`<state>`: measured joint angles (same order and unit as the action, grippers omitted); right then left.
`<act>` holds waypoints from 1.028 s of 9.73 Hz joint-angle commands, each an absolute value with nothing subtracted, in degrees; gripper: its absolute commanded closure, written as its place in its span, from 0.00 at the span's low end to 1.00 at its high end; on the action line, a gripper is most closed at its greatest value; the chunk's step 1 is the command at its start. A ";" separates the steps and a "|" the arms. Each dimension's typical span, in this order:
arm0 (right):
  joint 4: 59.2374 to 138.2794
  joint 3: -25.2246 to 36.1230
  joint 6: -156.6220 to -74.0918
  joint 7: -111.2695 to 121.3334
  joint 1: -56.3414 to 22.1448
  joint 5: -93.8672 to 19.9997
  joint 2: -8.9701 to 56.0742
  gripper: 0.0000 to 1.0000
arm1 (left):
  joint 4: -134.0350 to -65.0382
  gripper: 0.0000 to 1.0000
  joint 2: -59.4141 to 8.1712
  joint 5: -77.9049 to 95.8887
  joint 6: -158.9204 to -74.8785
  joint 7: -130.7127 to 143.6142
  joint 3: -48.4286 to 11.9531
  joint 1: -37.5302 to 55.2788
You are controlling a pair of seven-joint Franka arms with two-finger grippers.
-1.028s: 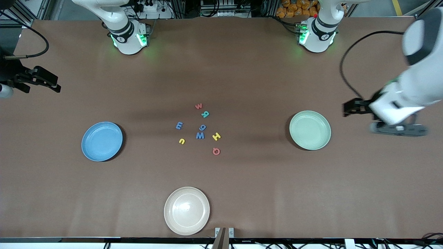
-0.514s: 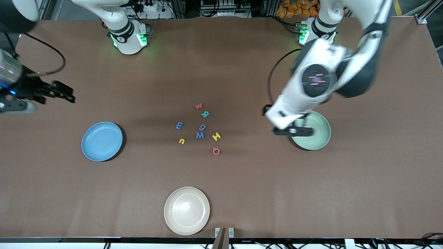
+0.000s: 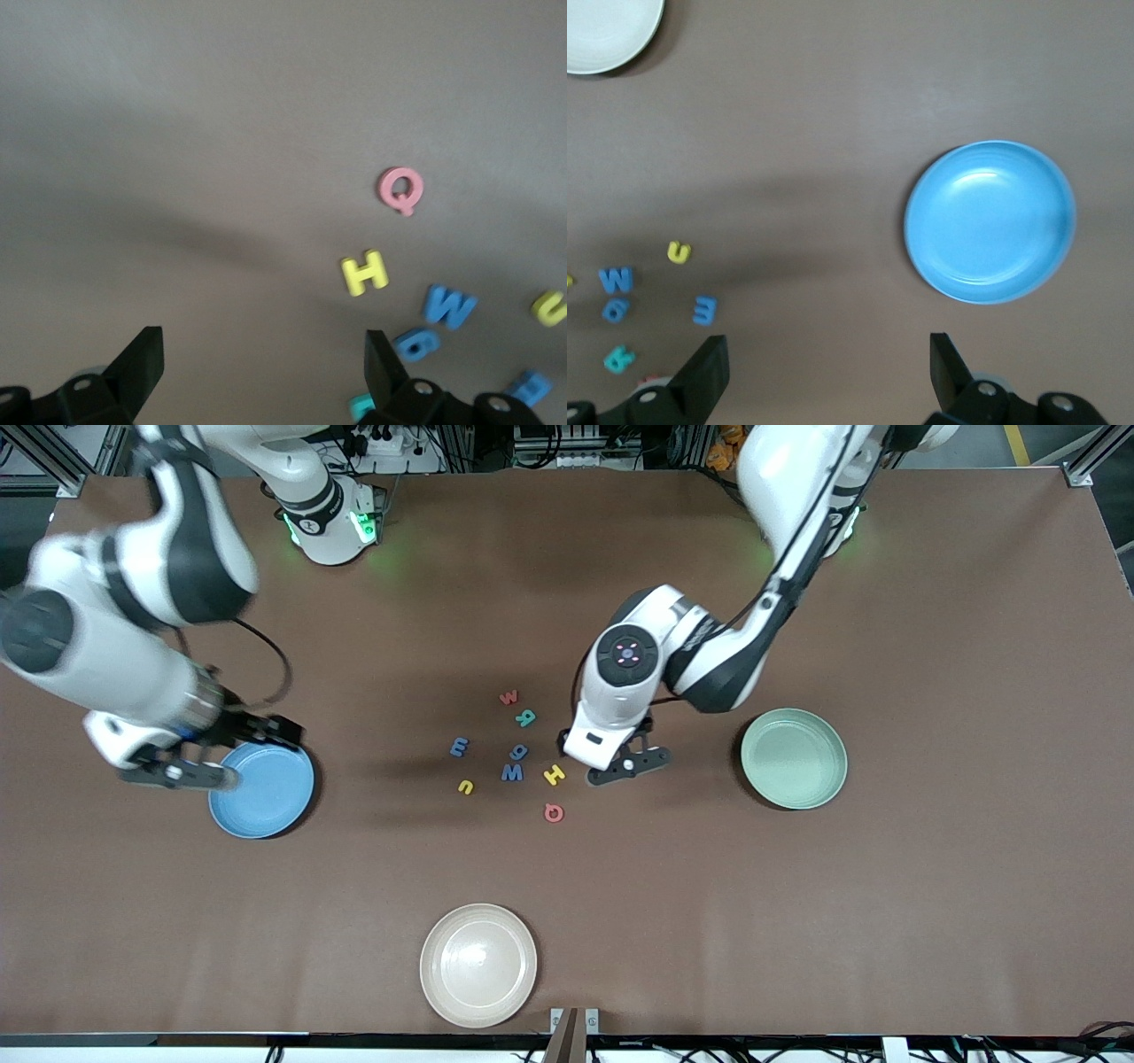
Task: Sort upper and lower case letters into plates
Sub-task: 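Move the left gripper to the yellow H while the right gripper reaches the blue E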
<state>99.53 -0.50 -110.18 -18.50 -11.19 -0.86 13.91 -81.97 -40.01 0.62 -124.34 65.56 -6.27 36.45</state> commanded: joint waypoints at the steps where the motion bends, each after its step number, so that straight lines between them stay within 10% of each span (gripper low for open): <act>1: 99.40 -0.44 -114.33 -27.99 -14.83 -0.79 19.05 0.00 | -79.81 0.00 -43.75 2.19 -129.10 78.51 -5.80 38.31; 10: 104.65 -0.44 -128.20 -47.38 -26.54 -0.97 29.27 0.00 | -69.44 0.00 -56.07 4.66 -130.08 95.63 -6.06 40.69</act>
